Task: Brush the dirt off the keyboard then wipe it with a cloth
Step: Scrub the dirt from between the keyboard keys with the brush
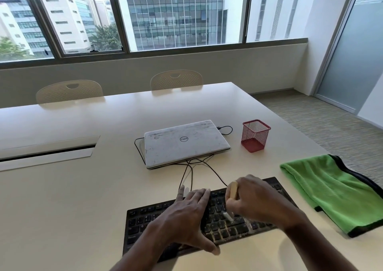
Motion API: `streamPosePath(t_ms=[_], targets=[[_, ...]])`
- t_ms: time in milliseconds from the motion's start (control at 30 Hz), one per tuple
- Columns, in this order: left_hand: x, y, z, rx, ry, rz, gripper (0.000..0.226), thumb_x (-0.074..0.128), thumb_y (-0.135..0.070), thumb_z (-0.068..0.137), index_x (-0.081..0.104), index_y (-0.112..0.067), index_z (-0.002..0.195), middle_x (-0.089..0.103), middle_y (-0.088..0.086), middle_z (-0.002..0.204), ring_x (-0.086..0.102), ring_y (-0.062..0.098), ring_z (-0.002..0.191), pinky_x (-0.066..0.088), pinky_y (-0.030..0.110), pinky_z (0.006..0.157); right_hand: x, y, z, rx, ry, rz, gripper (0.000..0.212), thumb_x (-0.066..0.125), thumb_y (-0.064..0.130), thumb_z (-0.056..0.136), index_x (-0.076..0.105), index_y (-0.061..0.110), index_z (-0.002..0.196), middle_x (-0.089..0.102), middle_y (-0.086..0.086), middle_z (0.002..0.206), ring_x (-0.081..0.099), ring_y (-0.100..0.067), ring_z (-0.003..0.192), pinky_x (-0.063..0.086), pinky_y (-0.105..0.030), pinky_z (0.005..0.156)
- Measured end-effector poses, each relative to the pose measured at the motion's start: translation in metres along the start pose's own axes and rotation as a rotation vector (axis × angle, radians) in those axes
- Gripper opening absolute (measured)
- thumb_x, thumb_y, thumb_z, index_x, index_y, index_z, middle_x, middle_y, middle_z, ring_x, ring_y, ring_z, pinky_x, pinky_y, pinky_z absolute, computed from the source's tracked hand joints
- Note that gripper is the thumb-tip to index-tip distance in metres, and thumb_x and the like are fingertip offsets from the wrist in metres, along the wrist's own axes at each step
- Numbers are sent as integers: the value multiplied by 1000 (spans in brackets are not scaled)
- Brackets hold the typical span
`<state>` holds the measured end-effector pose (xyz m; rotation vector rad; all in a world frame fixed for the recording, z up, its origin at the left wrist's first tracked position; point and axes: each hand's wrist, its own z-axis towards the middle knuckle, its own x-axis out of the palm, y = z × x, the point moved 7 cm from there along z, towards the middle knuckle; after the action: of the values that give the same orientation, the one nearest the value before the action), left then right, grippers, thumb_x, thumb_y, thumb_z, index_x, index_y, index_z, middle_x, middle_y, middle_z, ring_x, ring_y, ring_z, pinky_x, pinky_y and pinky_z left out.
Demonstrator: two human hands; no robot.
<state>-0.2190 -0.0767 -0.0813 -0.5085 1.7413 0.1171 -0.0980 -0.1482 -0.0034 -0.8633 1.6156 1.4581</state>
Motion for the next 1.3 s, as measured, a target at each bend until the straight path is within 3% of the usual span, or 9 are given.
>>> streamPosePath(t_ms=[133, 233, 433, 633, 700, 800, 933, 1100, 1300], targets=[[1, 2, 2, -3, 0, 11, 142, 66, -84, 72, -14, -7, 159, -4, 8, 170, -5, 19, 156, -19, 48, 123, -4, 2, 1, -14, -37, 29, 16, 60, 27, 94, 67, 29, 80, 64, 11, 64, 56, 4, 51, 45, -11, 56], [2, 1, 2, -4, 4, 5, 142, 66, -84, 72, -15, -7, 159, -4, 8, 171, -6, 19, 156, -20, 48, 123, -1, -2, -2, -6, 18, -8, 18, 61, 29, 90, 73, 21, 80, 71, 4, 69, 61, -8, 54, 51, -16, 59], [2, 1, 3, 2, -2, 7, 142, 66, -85, 71, -16, -9, 159, -7, 7, 171, -8, 19, 156, -20, 47, 122, 3, 14, -2, -123, 109, 93, 13, 61, 26, 91, 73, 24, 86, 70, 6, 73, 61, -10, 58, 49, -16, 57], [2, 1, 2, 0, -6, 2, 141, 66, -84, 72, -15, -8, 159, -5, 7, 171, -6, 18, 156, -20, 47, 123, -23, -6, -8, 20, -100, -69, 14, 65, 26, 81, 69, 29, 69, 65, 16, 58, 62, -4, 58, 39, -7, 55], [2, 0, 4, 4, -12, 0, 142, 66, -84, 71, -15, -8, 159, -5, 7, 171, -7, 17, 156, -20, 48, 123, -25, -2, -11, 22, -78, 43, 15, 67, 23, 82, 69, 31, 69, 63, 22, 56, 59, 1, 56, 40, -9, 54], [1, -3, 7, 15, -14, 10, 142, 66, -85, 71, -16, -8, 158, -7, 7, 171, -8, 18, 156, -24, 46, 120, -14, 2, -14, 9, 7, -6, 12, 65, 24, 83, 71, 27, 73, 66, 13, 61, 60, -4, 57, 42, -10, 54], [2, -5, 10, 25, -22, 13, 142, 65, -86, 71, -16, -8, 158, -7, 8, 171, -8, 18, 156, -26, 43, 117, -26, -18, -16, 107, -107, -84, 16, 63, 30, 84, 73, 23, 73, 70, 8, 65, 64, -4, 57, 41, -7, 54], [1, -9, 14, 32, -28, 18, 142, 65, -86, 71, -15, -7, 159, -5, 8, 171, -7, 19, 156, -25, 42, 118, -15, -15, -16, 122, -52, -7, 15, 64, 30, 84, 73, 22, 75, 72, 6, 68, 66, -7, 59, 45, -10, 53], [1, -14, 17, 23, -26, 30, 141, 64, -85, 72, -15, -8, 159, -6, 10, 170, -7, 21, 156, -25, 44, 118, -29, -32, -17, 230, -163, 7, 15, 63, 33, 82, 71, 25, 72, 71, 9, 64, 65, -4, 56, 45, -14, 51]])
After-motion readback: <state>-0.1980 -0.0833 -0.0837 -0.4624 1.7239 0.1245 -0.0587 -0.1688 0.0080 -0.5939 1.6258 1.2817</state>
